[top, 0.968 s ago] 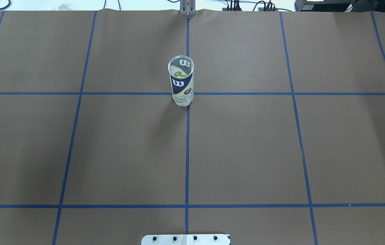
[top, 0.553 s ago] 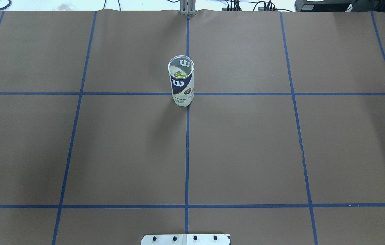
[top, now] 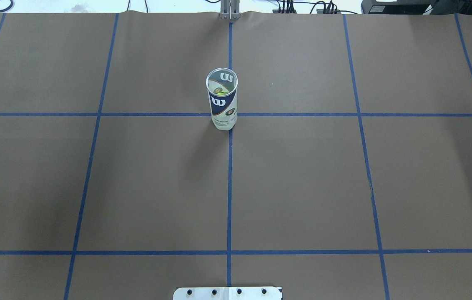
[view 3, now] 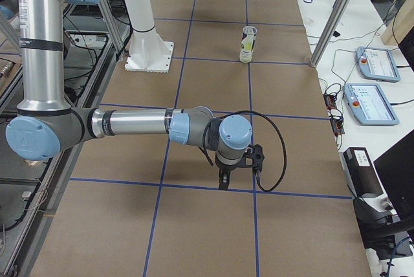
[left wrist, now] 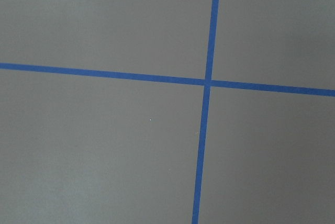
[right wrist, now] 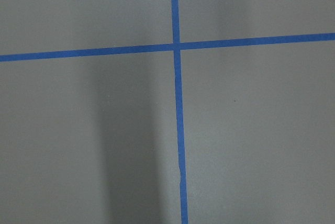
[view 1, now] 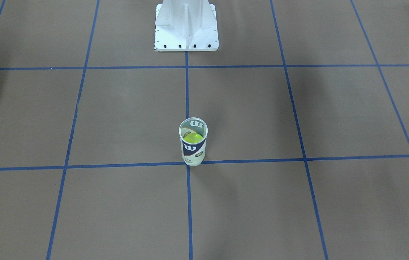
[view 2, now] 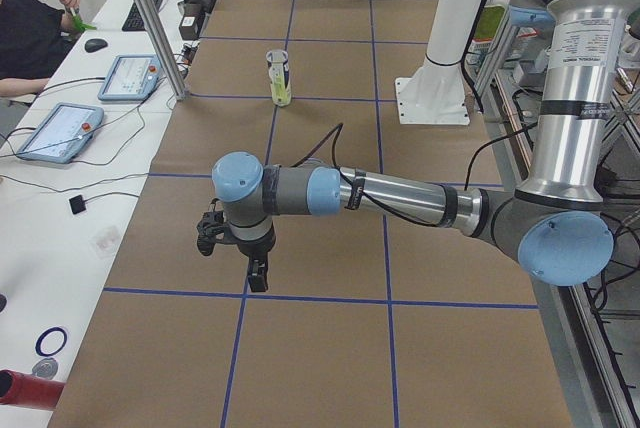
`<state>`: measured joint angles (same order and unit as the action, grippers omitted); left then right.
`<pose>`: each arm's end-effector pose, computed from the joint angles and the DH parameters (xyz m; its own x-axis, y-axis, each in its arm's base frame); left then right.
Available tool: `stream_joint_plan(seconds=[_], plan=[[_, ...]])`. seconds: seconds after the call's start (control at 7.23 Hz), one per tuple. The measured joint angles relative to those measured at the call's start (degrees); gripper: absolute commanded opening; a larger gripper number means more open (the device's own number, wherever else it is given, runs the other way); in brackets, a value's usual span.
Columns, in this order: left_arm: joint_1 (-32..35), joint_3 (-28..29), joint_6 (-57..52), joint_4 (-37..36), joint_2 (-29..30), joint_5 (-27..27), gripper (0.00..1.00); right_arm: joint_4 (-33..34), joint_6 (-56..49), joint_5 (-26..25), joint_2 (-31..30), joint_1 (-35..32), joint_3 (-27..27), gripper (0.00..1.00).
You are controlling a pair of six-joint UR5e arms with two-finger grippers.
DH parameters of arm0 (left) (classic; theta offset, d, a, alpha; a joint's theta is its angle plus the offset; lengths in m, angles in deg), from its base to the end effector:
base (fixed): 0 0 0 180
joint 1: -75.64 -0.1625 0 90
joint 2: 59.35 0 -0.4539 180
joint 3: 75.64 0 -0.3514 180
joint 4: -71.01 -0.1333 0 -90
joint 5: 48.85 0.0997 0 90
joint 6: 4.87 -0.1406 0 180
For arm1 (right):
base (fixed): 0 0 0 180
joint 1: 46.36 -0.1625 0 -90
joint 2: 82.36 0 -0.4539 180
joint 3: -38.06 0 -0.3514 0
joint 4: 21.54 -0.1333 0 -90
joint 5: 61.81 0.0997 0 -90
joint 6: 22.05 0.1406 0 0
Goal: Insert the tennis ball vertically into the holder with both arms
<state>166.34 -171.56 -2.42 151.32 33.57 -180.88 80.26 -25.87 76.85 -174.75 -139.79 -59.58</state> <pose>-0.0449 -0.4680 0.6677 0.7414 -0.0617 -0.6682 0.0439 0.9981 -0.0434 0.0528 -0.4170 0.6875 0.6567 0.0587 0.7518 -0.0157 0.9978 -0.0641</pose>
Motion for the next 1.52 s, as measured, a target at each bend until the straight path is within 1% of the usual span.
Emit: stream_joint_plan(seconds=[0.28,0.41,0.69,1.52], plan=[[0.1,-0.4,-0.1,0.4,-2.3,-5.0,1.0,-0.2,0.0,0.1,0.1,0.0,0.1,1.0],[0.1,-0.9,-0.1,0.5,-3.3,-6.5,1.0,-0.3,0.0,0.1,0.1,0.0,0.1,1.0],[0.2,-1.8,0.0,0.4,-4.0,-7.3,1.0,-0.3,0.1,0.2,0.1,0.0,-0.1,1.0],[0.3,-2.1,0.1,0.3,-4.1,-6.9,1.0,-0.3,0.1,0.3,0.1,0.0,-0.3,1.0]])
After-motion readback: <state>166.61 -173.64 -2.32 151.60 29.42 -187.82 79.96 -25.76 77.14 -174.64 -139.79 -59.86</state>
